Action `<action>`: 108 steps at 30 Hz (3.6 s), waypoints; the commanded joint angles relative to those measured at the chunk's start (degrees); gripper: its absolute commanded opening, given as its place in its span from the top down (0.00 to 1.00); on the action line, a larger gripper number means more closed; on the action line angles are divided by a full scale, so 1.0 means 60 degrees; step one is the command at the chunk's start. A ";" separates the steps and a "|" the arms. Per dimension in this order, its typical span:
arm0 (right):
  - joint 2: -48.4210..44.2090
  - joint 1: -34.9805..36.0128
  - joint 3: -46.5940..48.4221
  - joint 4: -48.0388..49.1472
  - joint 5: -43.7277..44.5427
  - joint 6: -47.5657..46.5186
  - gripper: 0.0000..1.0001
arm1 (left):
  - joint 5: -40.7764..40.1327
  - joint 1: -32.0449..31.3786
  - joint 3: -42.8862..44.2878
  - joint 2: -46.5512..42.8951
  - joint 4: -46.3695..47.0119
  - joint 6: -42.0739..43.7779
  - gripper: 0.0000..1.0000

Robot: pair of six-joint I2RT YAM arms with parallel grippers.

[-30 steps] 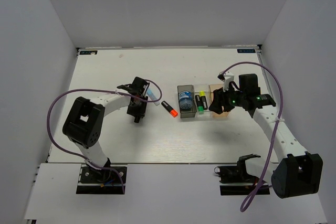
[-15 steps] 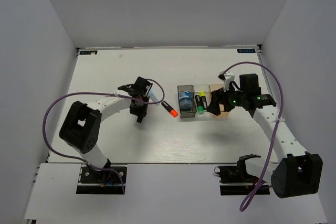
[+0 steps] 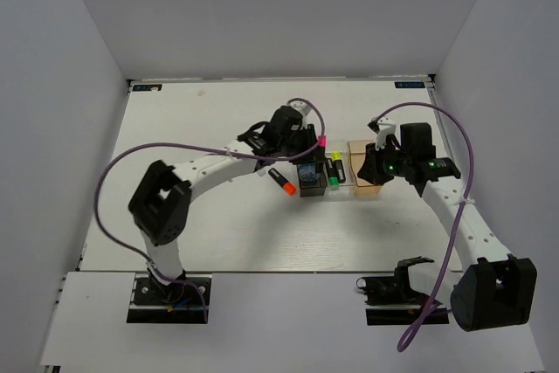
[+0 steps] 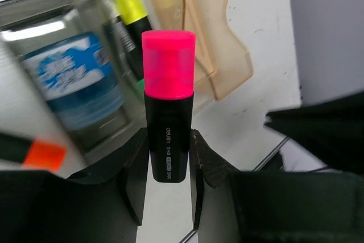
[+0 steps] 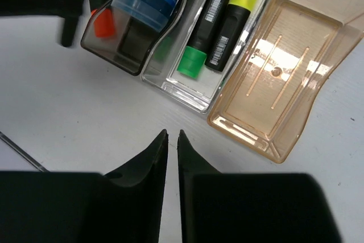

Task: Sort the stationery into containers
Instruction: Place the pen in the storage box, then pick up the pen from the center of the board.

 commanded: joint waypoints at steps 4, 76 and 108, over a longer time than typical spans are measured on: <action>-0.0513 -0.0190 -0.0202 0.0612 0.0435 0.0369 0.76 | 0.0761 -0.0426 0.1724 0.2128 0.2121 -0.2107 1.00; 1.0591 0.6064 0.8588 -0.1864 0.4126 -0.0291 0.38 | -0.0968 0.8276 -0.6053 -0.6131 -0.4220 -0.0527 0.08; 0.6185 0.6460 0.7006 -0.1192 0.4755 0.0059 1.00 | -0.0469 0.8334 -0.5599 -0.5165 -0.3825 -0.1830 0.08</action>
